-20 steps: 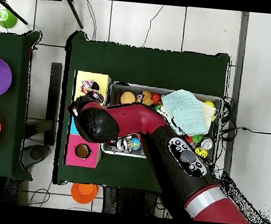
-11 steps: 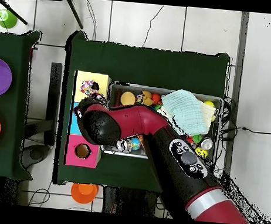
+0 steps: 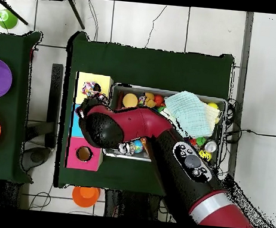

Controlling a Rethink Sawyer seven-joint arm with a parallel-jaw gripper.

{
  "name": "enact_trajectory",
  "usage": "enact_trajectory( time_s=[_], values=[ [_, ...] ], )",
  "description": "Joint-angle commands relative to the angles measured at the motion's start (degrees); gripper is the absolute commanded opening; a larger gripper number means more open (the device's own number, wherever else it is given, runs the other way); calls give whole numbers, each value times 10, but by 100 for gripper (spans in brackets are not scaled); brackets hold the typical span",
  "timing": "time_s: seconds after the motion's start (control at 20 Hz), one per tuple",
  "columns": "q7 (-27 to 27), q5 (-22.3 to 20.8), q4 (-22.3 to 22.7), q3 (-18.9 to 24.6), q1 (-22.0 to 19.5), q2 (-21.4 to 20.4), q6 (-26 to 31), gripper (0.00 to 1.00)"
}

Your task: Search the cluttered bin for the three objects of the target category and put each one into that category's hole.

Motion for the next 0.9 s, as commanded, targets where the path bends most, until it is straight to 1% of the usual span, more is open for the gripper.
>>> enact_trajectory(
  time_s=[0.05,0.55,0.9],
  values=[
    [69,-33,-26,-37,2,14,-32,0],
    [67,-42,-29,-65,20,18,-50,0],
    [64,-51,-40,-84,33,43,-68,0]
  ],
)
